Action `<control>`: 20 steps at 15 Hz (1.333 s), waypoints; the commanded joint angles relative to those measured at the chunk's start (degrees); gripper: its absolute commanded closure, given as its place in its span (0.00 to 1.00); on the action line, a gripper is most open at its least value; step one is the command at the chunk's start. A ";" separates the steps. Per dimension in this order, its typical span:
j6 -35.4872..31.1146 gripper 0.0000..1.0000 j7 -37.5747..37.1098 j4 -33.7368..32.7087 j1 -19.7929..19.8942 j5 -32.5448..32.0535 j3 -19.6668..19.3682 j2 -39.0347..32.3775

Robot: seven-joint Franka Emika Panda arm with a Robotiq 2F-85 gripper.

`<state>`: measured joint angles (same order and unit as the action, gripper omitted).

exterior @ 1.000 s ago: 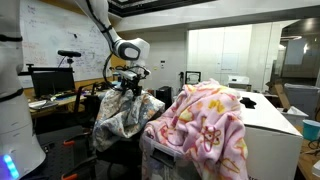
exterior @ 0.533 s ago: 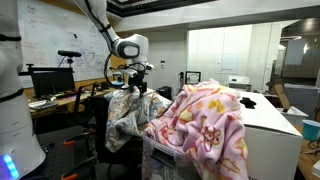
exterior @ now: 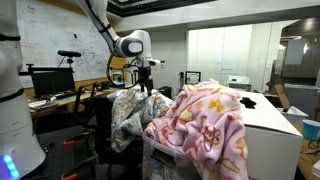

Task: Move the blanket to the chair

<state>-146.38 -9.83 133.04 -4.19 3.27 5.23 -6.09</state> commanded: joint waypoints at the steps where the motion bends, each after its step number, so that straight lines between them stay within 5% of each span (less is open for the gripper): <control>1: 0.54 0.00 -10.44 0.54 -0.14 -5.98 -3.02 3.52; 7: 4.82 0.00 -25.14 -0.48 1.47 -15.37 -5.75 6.92; 13: 19.33 0.00 -29.23 -3.07 3.27 -17.23 -5.10 10.21; 20: 33.68 0.00 -14.44 -6.22 3.33 -12.04 -5.00 15.23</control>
<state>-117.94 -31.49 127.98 -1.26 -11.35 -0.35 5.99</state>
